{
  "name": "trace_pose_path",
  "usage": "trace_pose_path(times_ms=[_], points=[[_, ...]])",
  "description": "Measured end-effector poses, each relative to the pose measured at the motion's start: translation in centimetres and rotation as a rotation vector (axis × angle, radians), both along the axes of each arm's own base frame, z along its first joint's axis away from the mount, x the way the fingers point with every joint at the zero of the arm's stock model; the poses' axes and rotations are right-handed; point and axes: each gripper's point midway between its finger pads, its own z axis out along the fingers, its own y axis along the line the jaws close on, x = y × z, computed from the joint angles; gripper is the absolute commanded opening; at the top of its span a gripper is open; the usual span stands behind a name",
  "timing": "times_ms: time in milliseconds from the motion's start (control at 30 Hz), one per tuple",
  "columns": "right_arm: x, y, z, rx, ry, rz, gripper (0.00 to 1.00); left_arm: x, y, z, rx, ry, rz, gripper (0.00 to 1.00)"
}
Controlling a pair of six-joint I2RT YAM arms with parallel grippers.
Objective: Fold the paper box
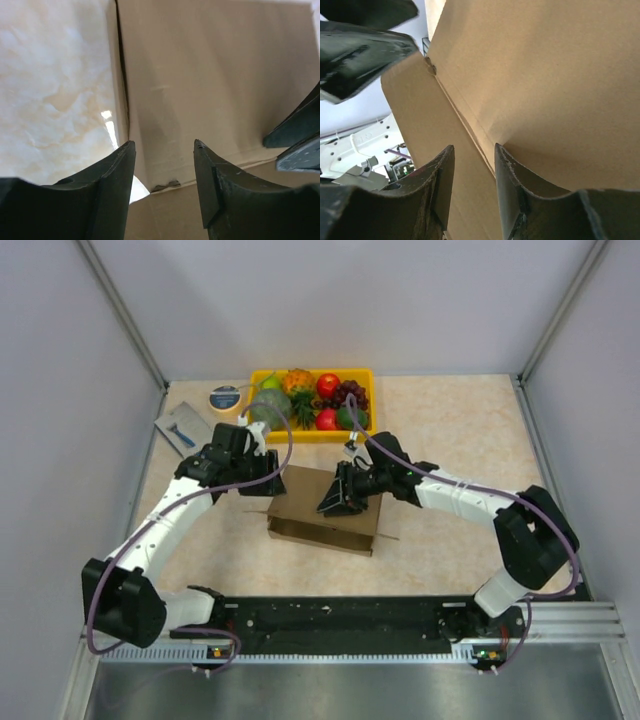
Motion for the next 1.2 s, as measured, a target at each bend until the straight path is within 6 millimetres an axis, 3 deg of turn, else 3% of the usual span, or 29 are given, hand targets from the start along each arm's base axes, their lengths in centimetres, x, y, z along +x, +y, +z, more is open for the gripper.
trace_pose_path(times_ms=[200, 333, 433, 633, 767, 900, 1033, 1067, 1133, 1200], points=[[-1.0, -1.1, -2.1, -0.023, -0.021, 0.008, 0.38, -2.8, -0.3, -5.9, -0.024, 0.119, -0.030, 0.43], [-1.3, -2.2, -3.5, -0.062, -0.076, 0.016, 0.40, -3.5, -0.2, -7.6, -0.049, 0.132, 0.007, 0.39], [-1.5, -3.0, -4.1, -0.088, -0.126, 0.016, 0.41, -4.4, -0.1, -8.7, -0.083, 0.117, 0.041, 0.45], [-1.7, -4.5, -3.4, -0.116, -0.216, 0.013, 0.41, -4.3, -0.1, -8.5, -0.137, 0.059, 0.098, 0.44], [-2.5, -7.0, -1.7, -0.034, -0.269, -0.032, 0.38, -4.2, -0.2, -8.6, -0.162, 0.032, 0.122, 0.44], [-3.8, -9.4, -4.1, -0.021, -0.237, -0.075, 0.35, -3.8, -0.4, -8.6, -0.182, 0.009, 0.129, 0.47], [-5.2, -10.7, -7.0, -0.047, -0.160, -0.079, 0.33, -3.5, -0.6, -8.3, -0.190, -0.003, 0.123, 0.60], [-5.1, -10.9, -7.0, -0.056, -0.157, -0.084, 0.33, -3.5, -0.6, -8.2, -0.186, 0.000, 0.120, 0.66], [-5.0, -11.2, -6.5, -0.066, -0.176, -0.088, 0.33, -3.3, -0.3, -7.9, -0.158, 0.003, 0.127, 0.68], [-4.6, -11.2, -5.0, -0.060, -0.209, -0.092, 0.33, -3.0, 0.2, -7.6, -0.127, 0.008, 0.146, 0.63]])
